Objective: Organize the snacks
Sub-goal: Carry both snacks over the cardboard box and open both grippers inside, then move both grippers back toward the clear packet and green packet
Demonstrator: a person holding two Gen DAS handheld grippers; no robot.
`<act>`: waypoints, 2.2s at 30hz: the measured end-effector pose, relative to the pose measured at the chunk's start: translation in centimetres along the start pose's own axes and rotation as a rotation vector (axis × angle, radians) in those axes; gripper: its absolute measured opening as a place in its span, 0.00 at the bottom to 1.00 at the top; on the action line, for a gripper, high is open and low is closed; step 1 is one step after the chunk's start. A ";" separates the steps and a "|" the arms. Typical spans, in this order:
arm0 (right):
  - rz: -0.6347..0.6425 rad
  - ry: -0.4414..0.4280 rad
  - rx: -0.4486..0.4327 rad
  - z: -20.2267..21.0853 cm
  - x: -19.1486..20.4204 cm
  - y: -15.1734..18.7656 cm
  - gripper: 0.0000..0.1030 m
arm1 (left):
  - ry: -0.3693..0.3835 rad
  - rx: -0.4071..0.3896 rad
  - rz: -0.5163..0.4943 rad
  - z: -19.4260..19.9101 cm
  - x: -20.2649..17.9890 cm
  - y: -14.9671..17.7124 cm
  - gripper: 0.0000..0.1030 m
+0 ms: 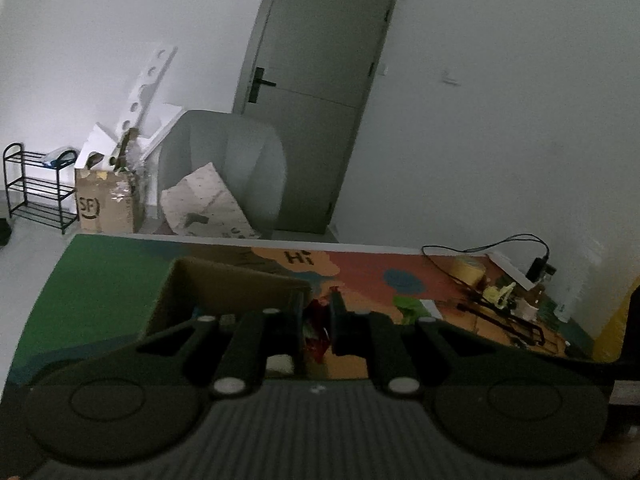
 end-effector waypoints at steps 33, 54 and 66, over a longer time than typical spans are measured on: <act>0.060 -0.041 0.084 -3.2 5.8 1.4 0.43 | -0.087 0.035 0.109 1.9 7.6 1.4 0.36; -0.062 0.092 0.021 0.8 -3.1 1.0 0.57 | -0.053 0.060 0.029 -1.1 2.0 1.5 0.87; -0.139 0.167 -0.006 3.1 -9.4 1.0 0.58 | 0.004 0.091 -0.031 -3.9 -3.9 2.0 0.89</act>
Point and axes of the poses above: each gripper's, at about its wrist camera, not at the fingertips, and z roughly against the way its jaws point, x to its left, y to its underside, the point moved 9 cm from there along -z, roughly the way its jaws point, and after that the axes turned 7 degrees about x, right-handed, at the moved point
